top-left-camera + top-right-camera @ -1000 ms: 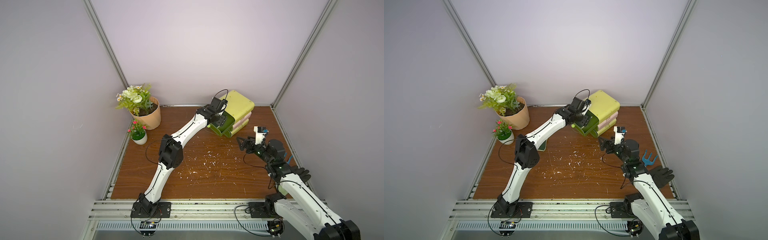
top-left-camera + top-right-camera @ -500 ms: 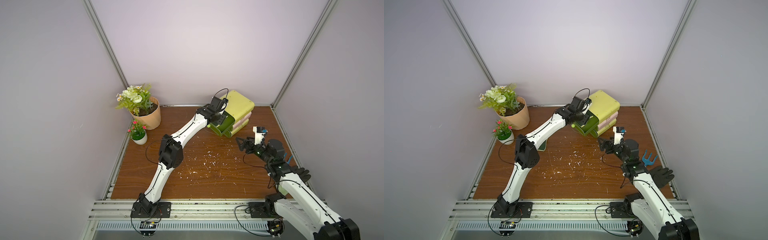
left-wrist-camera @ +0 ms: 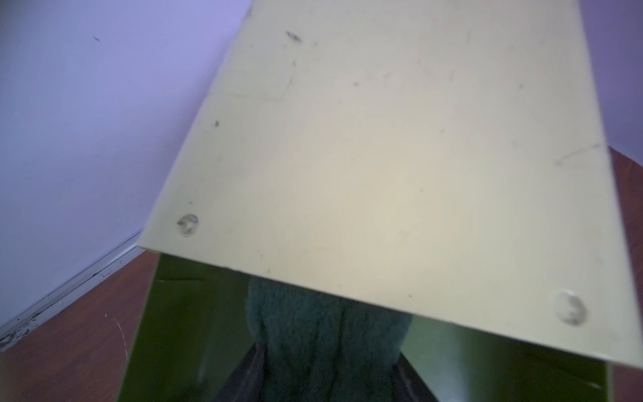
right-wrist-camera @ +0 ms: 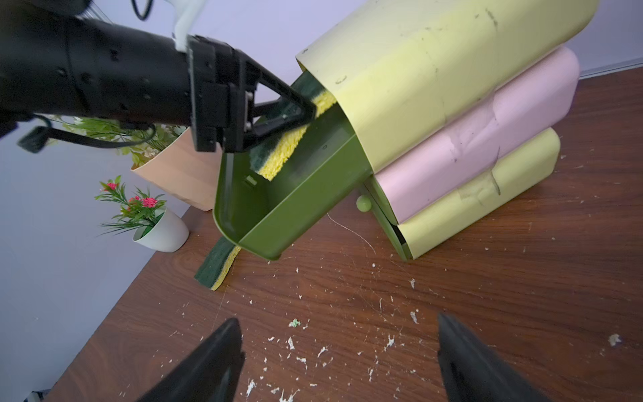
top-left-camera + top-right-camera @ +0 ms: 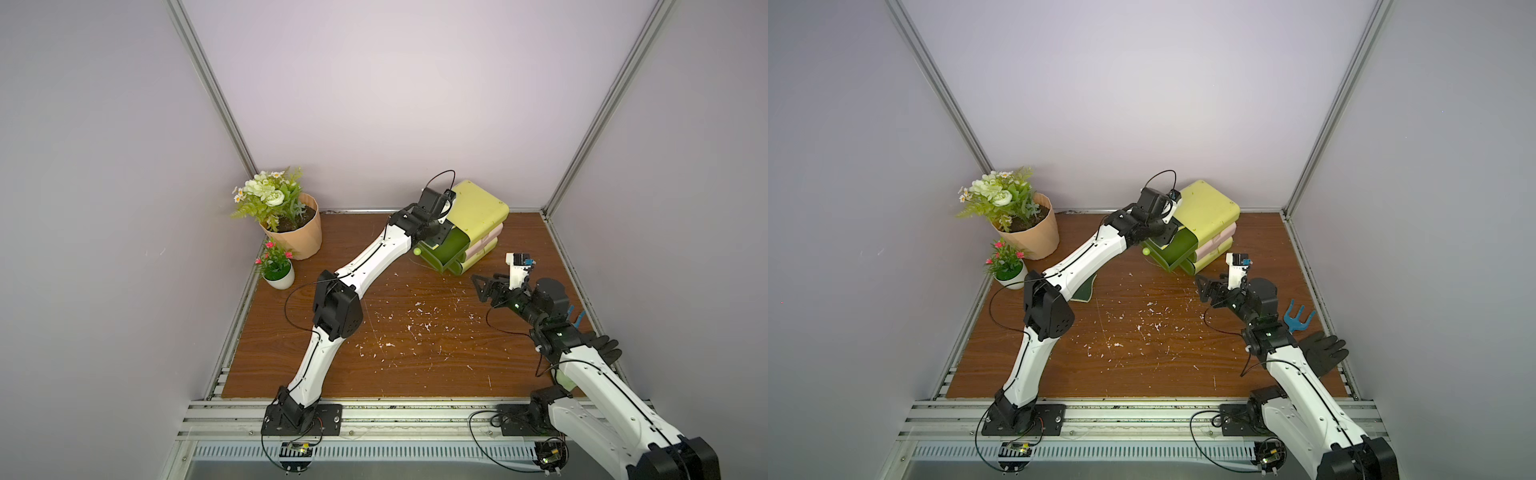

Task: Take the sponge out of the drawer
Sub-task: Pick up the sponge from the drawer, then place the sponge at the center of the board.

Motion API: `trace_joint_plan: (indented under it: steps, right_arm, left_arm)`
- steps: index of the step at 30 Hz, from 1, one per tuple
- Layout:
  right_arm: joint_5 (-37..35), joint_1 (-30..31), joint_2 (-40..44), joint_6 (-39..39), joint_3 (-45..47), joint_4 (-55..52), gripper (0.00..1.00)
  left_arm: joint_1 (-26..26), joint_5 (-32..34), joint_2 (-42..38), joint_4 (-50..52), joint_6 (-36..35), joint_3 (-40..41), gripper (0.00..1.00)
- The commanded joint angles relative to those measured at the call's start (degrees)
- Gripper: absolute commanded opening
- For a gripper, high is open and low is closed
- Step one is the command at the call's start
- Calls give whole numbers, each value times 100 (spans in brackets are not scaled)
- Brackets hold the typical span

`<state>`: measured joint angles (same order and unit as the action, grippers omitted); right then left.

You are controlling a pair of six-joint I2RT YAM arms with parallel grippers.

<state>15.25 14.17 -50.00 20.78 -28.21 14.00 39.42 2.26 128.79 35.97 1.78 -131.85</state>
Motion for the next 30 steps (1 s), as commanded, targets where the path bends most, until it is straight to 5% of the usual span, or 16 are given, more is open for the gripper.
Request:
trace_joint_plan:
  steps: [1, 20, 30]
  right_arm:
    - [29, 24, 30, -56, -27, 222, 91]
    - [20, 31, 3, -59, -24, 217, 91]
    - [49, 33, 19, -51, -20, 217, 91]
  left_arm:
    - [24, 99, -384, -81, 30, -113, 53]
    - [49, 281, -1998, -1177, 318, 1515, 53]
    - [57, 570, -3326, -1462, 598, 3296, 56]
